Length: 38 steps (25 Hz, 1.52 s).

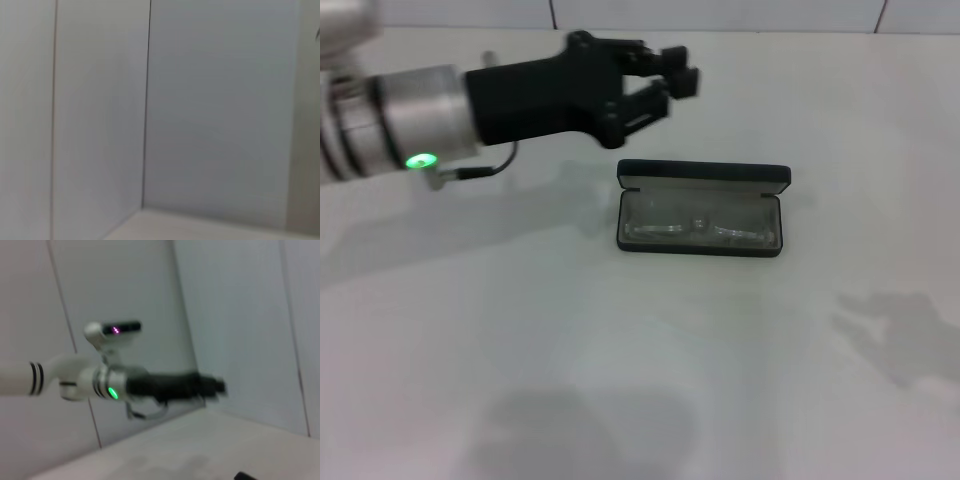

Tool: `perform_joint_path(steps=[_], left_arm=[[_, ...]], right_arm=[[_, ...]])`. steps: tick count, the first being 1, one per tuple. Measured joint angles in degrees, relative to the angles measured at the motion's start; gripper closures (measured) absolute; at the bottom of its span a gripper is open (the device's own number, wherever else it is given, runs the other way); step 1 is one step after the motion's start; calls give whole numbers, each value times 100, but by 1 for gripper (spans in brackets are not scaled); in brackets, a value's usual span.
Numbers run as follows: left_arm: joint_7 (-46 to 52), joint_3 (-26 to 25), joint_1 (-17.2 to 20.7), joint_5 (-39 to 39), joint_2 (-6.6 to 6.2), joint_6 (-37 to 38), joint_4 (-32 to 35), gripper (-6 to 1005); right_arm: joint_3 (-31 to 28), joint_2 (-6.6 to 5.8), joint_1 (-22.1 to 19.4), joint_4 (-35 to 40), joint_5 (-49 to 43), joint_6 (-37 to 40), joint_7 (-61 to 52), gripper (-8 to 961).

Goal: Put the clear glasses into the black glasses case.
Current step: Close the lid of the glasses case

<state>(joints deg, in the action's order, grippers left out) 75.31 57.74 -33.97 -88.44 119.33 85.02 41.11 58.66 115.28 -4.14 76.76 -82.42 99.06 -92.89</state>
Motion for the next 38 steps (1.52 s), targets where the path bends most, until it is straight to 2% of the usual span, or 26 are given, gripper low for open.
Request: perform_joint_path(steps=[3, 7, 14, 18, 38], left_arm=[[337, 241, -352, -466, 39, -746, 11, 861], [468, 629, -583, -540, 12, -1201, -158, 620], [453, 1380, -1029, -652, 48, -2135, -749, 662], [484, 1694, -1093, -628, 61, -2429, -811, 663], [568, 1723, -1049, -697, 37, -2646, -1013, 665]], right_arm=[[-240, 0, 4, -469, 87, 208, 191, 703], [-406, -1, 2, -850, 94, 241, 375, 698], [-700, -13, 236, -1559, 36, 242, 705, 690], [-731, -20, 369, -1747, -71, 223, 785, 685], [-743, -15, 441, -2037, -135, 210, 890, 661]])
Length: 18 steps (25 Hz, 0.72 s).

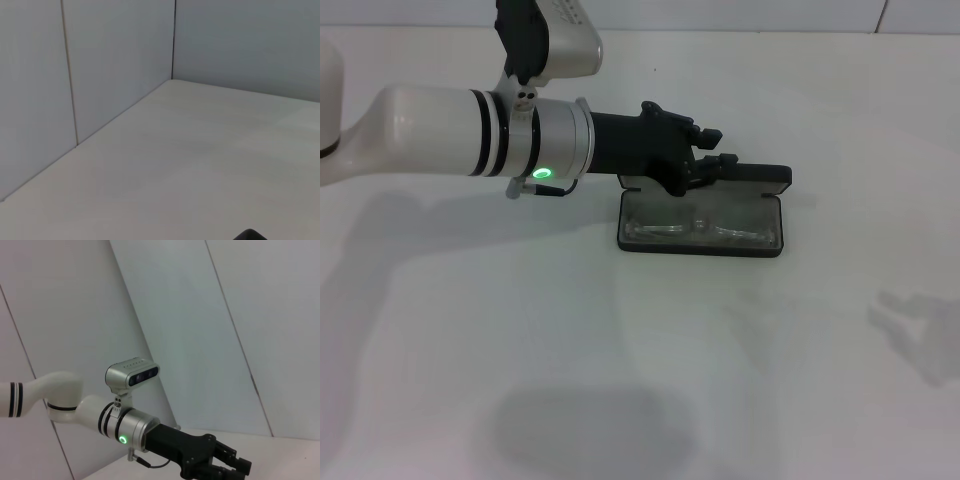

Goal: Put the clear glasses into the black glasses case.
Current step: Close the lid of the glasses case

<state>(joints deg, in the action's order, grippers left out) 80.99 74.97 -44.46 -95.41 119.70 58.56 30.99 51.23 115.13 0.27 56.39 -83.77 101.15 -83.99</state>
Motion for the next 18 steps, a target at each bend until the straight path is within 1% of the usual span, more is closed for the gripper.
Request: perform_joint_path(steps=[4, 15, 18], left_arm=[[2, 0, 1, -13, 3, 3, -14, 665], [5, 0, 11, 8, 19, -2, -35, 763], [5, 0, 10, 5, 18, -6, -70, 813]], right_arm=[[7, 0, 0, -21, 0, 0, 34, 657], [0, 0, 28, -181, 0, 29, 133, 643], [0, 0, 42, -227, 7, 32, 166, 640]])
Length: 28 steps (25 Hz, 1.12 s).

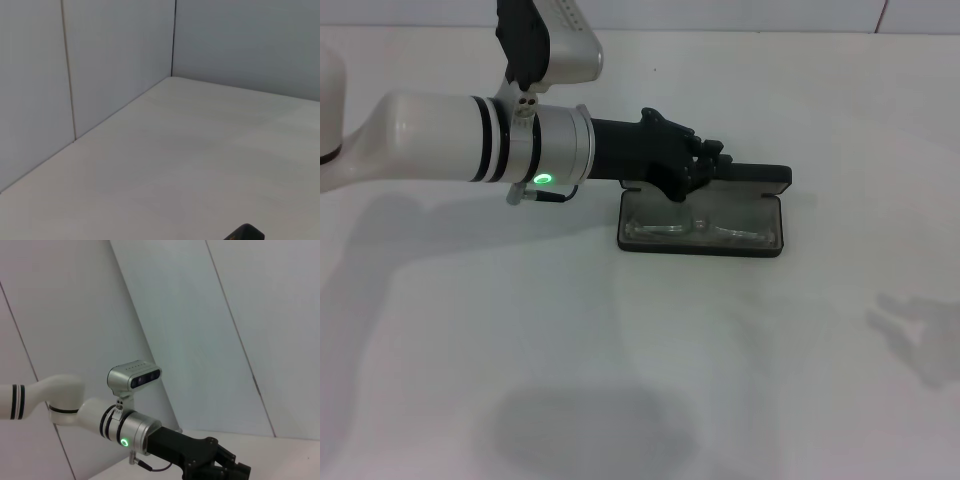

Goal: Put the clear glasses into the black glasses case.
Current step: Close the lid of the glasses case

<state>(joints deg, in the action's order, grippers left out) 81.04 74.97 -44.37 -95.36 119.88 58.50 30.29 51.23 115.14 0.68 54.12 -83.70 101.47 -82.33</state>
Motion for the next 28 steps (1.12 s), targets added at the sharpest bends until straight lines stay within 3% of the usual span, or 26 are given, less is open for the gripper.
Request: perform_joint_path(steps=[2, 22, 28], left_arm=[[0, 0, -1, -10, 0, -5, -24, 847], [-43, 419, 12, 9, 8, 174, -65, 796], [-45, 444, 186, -10, 9, 273, 12, 780]], right_arm=[[0, 0, 5, -32, 10, 1, 26, 637], [0, -1, 20, -95, -6, 29, 50, 614], [25, -1, 58, -95, 2, 39, 51, 606]])
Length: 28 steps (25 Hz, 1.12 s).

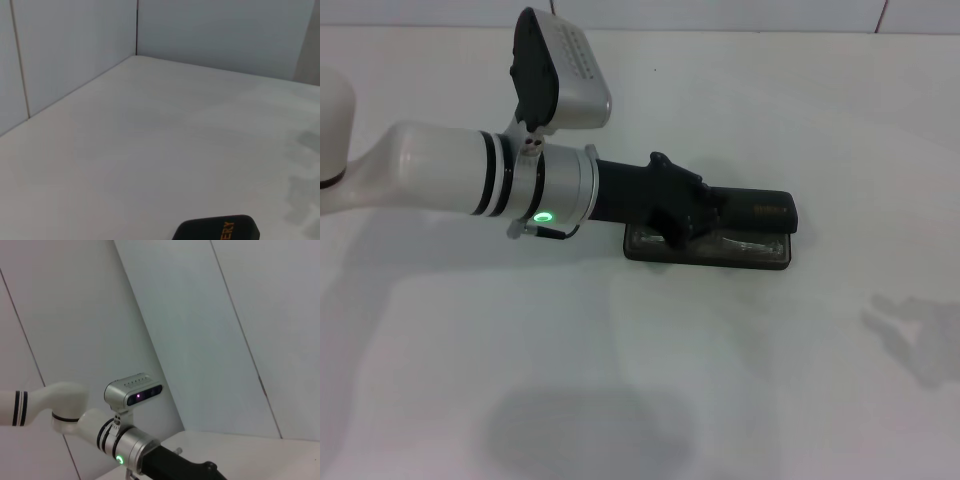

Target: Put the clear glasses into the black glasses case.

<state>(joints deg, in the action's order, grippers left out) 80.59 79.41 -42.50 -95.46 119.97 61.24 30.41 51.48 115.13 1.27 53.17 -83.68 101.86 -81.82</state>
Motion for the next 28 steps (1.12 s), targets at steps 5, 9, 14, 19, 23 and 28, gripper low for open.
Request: perform_joint_path(steps=[5, 9, 14, 19, 23, 28], left_arm=[[-6, 128, 61, -14, -1, 4, 8, 767], [20, 350, 96, 22, -1, 4, 112, 757], [47, 424, 324, 41, 1, 253, 674, 744], [237, 392, 960, 35, -39, 1048, 2002, 731], [206, -120, 1405, 54, -74, 2165, 2817, 721], [273, -1205, 1768, 500, -62, 3685, 3077, 708]], right_arm=[[-8, 0, 18, 0, 18, 25, 0, 600], [13, 0, 25, 0, 24, 26, 0, 596], [10, 0, 22, -1, 6, 31, 0, 590], [15, -6, 43, -48, -76, 28, -2, 584], [53, -7, 93, -51, -78, 39, -2, 579], [337, 3, 369, -59, -42, 33, -3, 573]])
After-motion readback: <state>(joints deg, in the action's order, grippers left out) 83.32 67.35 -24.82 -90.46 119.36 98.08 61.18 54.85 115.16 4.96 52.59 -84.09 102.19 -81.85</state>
